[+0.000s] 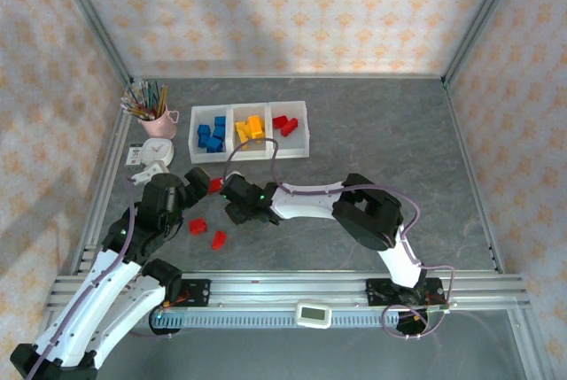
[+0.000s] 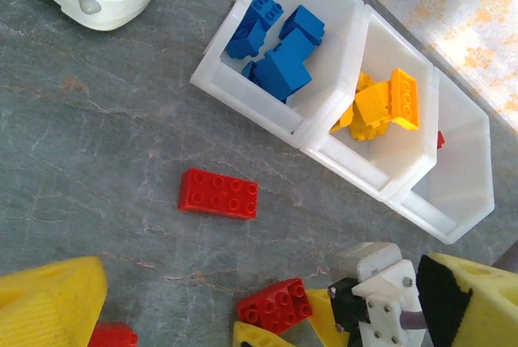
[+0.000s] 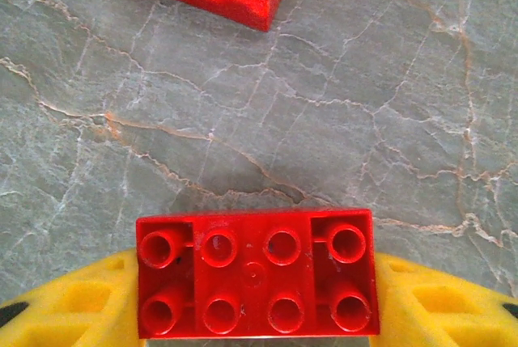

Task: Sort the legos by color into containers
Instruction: Pick up the lego from the center of the table, then place the lego in the container.

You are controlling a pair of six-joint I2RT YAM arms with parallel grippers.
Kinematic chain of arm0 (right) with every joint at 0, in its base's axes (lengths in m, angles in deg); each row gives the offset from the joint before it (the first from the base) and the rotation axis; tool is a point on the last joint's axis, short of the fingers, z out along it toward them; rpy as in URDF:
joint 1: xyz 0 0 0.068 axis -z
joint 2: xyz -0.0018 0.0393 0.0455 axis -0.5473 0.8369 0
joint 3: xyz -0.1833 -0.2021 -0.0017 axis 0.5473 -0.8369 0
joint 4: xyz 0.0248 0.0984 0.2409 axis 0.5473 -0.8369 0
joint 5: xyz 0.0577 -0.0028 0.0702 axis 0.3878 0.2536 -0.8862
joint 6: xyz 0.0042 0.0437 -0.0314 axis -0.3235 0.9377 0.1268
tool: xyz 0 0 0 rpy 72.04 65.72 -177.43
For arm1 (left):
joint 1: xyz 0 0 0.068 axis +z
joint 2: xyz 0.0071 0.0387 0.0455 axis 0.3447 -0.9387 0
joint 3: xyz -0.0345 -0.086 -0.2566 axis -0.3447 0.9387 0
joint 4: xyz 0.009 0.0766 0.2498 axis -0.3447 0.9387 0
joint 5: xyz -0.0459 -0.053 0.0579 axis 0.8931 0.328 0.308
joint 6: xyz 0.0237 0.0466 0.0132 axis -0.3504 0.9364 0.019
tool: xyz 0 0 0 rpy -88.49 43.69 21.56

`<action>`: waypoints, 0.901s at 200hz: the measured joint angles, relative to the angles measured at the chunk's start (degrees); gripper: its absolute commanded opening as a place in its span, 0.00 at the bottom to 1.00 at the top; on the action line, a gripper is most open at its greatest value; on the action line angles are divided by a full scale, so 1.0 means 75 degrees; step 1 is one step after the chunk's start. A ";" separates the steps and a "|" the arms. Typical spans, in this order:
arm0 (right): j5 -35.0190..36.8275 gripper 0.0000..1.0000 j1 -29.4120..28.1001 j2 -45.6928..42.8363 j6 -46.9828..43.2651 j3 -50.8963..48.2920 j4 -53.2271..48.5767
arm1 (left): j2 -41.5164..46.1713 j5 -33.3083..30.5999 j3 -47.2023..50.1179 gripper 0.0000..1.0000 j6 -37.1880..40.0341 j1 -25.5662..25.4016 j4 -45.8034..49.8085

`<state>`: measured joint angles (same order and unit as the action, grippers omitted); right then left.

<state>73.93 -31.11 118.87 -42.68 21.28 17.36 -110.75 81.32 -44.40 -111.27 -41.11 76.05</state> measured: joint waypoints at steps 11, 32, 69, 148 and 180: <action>-0.0017 0.47 0.0052 -0.0146 0.0003 -0.0087 -0.0012 | -0.0090 0.0050 0.0000 0.99 0.0006 0.0000 -0.0055; -0.0061 0.47 0.0312 -0.0635 0.0003 -0.0213 -0.0082 | -0.0262 0.0157 -0.0003 0.99 0.0029 0.0000 -0.0207; -0.0035 0.47 0.1440 -0.1539 0.0000 -0.0198 -0.0117 | -0.0711 0.0367 -0.0070 0.99 0.0187 0.0000 -0.0702; 0.0312 0.47 0.3515 -0.0749 -0.0219 0.1279 -0.0271 | -0.2151 0.0752 -0.0256 0.99 0.0425 0.0000 -0.2209; 0.0408 0.57 0.3748 0.0070 -0.0356 0.2218 -0.0353 | -0.2396 0.0752 -0.0347 0.99 0.0431 0.0000 -0.2553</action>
<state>76.99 -3.00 119.40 -45.34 37.92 14.72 -128.72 86.96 -47.00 -108.03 -41.11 56.90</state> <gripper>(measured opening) 0.559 0.992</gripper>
